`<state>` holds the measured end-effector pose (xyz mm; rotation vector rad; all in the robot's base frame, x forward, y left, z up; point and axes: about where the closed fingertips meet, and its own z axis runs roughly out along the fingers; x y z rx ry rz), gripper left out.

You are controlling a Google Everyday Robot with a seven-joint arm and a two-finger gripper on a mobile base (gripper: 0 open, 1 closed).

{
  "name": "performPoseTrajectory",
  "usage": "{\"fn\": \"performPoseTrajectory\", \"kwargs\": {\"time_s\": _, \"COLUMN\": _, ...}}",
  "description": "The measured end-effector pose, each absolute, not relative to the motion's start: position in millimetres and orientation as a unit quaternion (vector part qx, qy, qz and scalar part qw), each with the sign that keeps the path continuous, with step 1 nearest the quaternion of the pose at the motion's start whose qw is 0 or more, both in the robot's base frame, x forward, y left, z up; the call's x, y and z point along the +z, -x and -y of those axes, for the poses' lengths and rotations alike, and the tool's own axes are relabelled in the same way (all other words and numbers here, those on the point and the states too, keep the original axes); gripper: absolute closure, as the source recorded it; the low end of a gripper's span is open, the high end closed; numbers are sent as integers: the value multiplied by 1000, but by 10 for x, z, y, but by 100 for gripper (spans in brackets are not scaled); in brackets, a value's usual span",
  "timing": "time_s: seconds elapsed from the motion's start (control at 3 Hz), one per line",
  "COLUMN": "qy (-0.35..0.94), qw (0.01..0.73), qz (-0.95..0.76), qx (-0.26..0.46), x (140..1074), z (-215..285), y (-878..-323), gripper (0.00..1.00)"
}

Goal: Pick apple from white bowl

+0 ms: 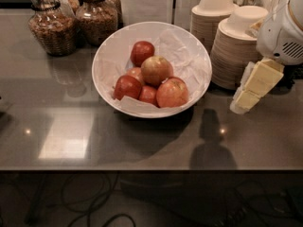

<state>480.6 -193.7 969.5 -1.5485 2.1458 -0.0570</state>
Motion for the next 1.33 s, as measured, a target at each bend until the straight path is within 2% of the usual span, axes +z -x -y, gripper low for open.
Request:
{"fn": "performPoseTrajectory", "kwargs": {"time_s": 0.67, "qy": 549, "qw": 310, "qz": -774, "qx": 55, "x": 9643, "z": 1555, "y": -5041, "gripper": 0}}
{"fn": "performPoseTrajectory", "kwargs": {"time_s": 1.33, "qy": 555, "qw": 345, "qz": -748, "qx": 121, "x": 9633, "z": 1043, "y": -5227, "gripper": 0}}
